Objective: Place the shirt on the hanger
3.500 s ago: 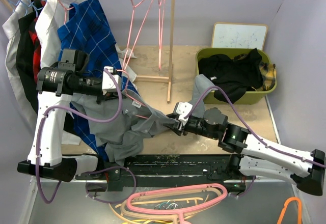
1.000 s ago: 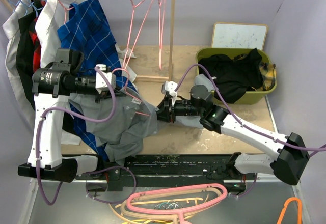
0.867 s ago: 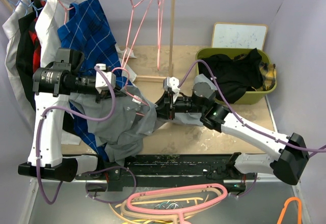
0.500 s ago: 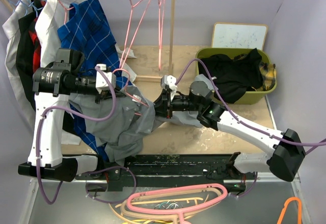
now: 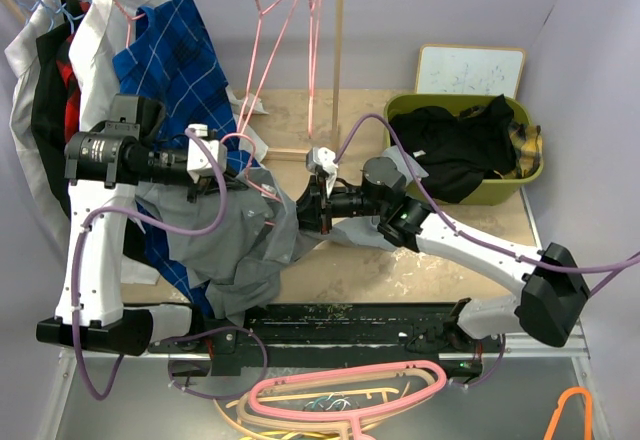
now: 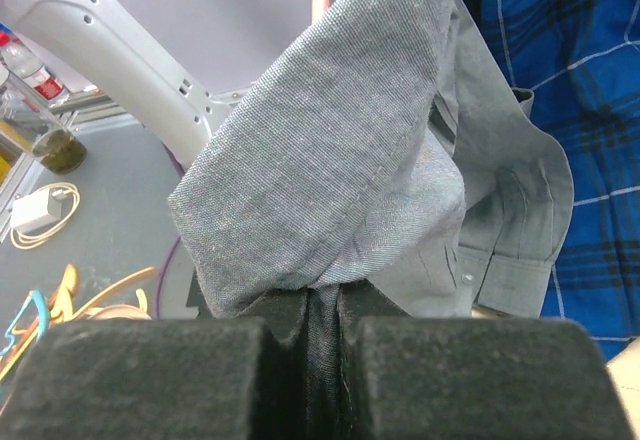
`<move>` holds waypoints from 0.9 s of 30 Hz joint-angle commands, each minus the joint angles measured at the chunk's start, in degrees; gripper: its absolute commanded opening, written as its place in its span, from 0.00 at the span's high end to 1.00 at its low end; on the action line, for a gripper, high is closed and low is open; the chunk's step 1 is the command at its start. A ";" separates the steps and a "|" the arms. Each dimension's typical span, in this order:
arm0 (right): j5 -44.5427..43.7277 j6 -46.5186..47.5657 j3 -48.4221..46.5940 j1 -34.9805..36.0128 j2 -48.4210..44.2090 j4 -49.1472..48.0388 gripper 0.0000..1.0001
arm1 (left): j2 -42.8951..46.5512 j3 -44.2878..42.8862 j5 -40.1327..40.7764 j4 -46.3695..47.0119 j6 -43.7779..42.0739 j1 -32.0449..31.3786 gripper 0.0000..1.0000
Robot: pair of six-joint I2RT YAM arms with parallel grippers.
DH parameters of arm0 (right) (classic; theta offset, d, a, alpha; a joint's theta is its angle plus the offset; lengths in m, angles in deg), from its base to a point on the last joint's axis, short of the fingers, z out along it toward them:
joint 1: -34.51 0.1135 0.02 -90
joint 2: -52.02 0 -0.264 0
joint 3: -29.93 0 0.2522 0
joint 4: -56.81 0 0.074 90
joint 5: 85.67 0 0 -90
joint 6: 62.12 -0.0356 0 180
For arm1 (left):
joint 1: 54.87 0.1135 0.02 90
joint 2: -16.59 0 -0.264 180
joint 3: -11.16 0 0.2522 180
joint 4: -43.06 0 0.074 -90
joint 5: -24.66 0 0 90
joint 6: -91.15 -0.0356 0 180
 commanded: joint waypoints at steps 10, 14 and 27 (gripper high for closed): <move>-7.94 -3.91 5.67 0.17 -11.89 -3.20 1.00 | 1.21 2.69 7.17 2.61 1.17 0.47 0.95; -10.36 -3.65 9.90 0.16 -18.07 2.66 1.00 | 2.25 3.96 17.63 4.98 4.78 0.46 0.89; -13.55 2.12 9.26 0.10 -28.17 18.25 1.00 | 5.63 7.57 29.29 0.80 8.94 0.91 0.00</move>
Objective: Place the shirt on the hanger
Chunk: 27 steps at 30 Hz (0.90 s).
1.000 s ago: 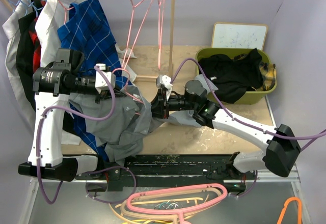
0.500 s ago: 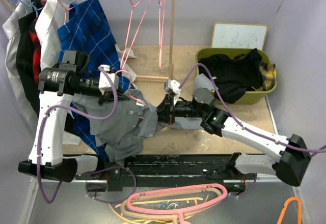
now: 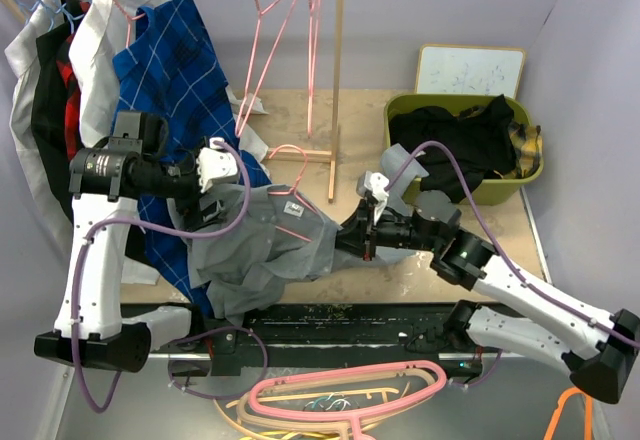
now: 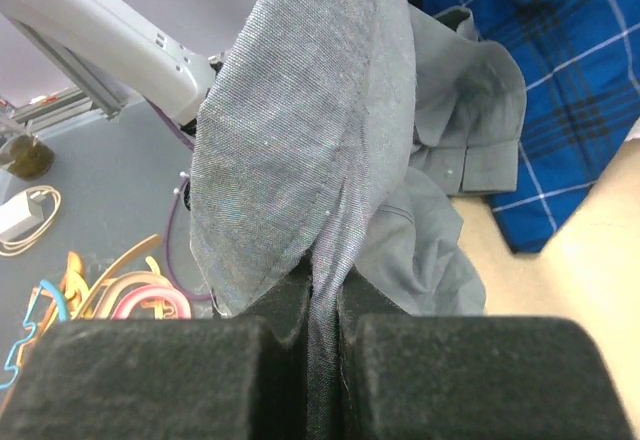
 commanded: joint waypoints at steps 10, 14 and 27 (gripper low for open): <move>-1.24 8.81 -6.12 -0.33 0.30 9.16 1.00 | -0.59 -18.78 -7.23 -0.63 14.62 2.30 0.00; 0.06 14.82 -11.37 -0.34 3.38 17.69 1.00 | -3.51 -36.62 -2.35 4.67 23.72 3.48 0.00; -12.83 14.85 -48.55 4.52 23.95 27.92 1.00 | -5.87 -43.94 72.01 35.51 66.94 11.84 0.00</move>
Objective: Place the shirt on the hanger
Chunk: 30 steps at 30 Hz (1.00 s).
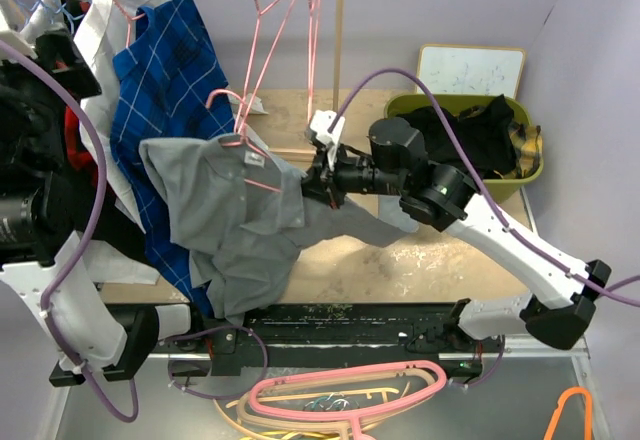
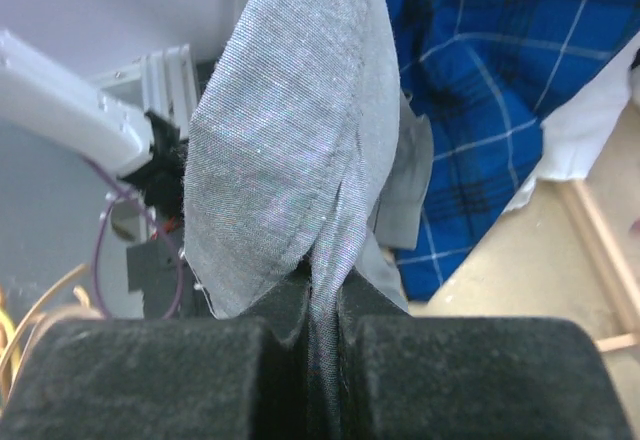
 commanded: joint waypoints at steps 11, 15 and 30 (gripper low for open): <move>-51.15 -17.08 -19.83 3.69 2.72 15.01 1.00 | 2.10 10.26 17.68 9.98 7.64 0.77 0.01; -59.34 -18.23 -19.60 3.63 0.52 19.55 1.00 | 2.54 13.05 16.38 10.03 8.25 0.77 0.00; -43.33 -6.49 -57.44 4.46 27.18 16.99 1.00 | 6.13 22.55 17.06 13.24 6.34 2.03 0.00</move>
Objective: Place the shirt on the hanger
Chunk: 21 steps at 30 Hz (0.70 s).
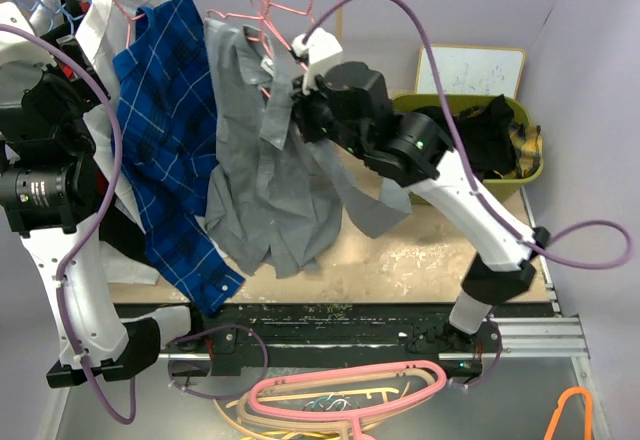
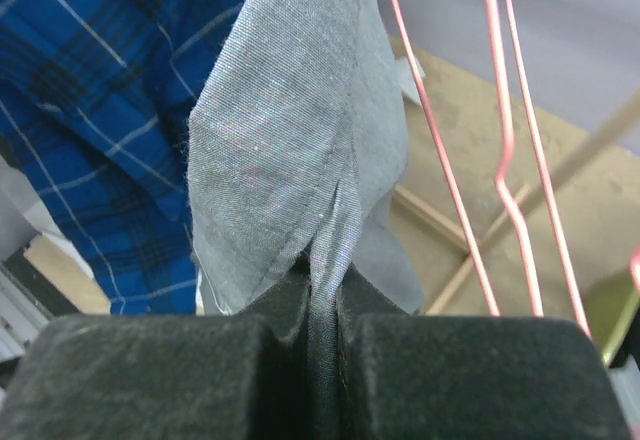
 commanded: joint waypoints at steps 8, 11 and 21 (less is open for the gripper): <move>5.03 3.80 -23.54 -4.06 12.87 -7.83 1.00 | 2.06 2.60 -0.76 3.63 -0.38 1.30 0.01; 5.56 3.15 -23.89 -4.73 14.26 -9.55 1.00 | 1.83 2.20 -1.60 3.34 -0.16 1.41 0.01; 8.90 1.45 -26.85 -6.91 19.46 -11.42 1.00 | 1.47 1.31 -1.78 2.77 -0.66 1.76 0.00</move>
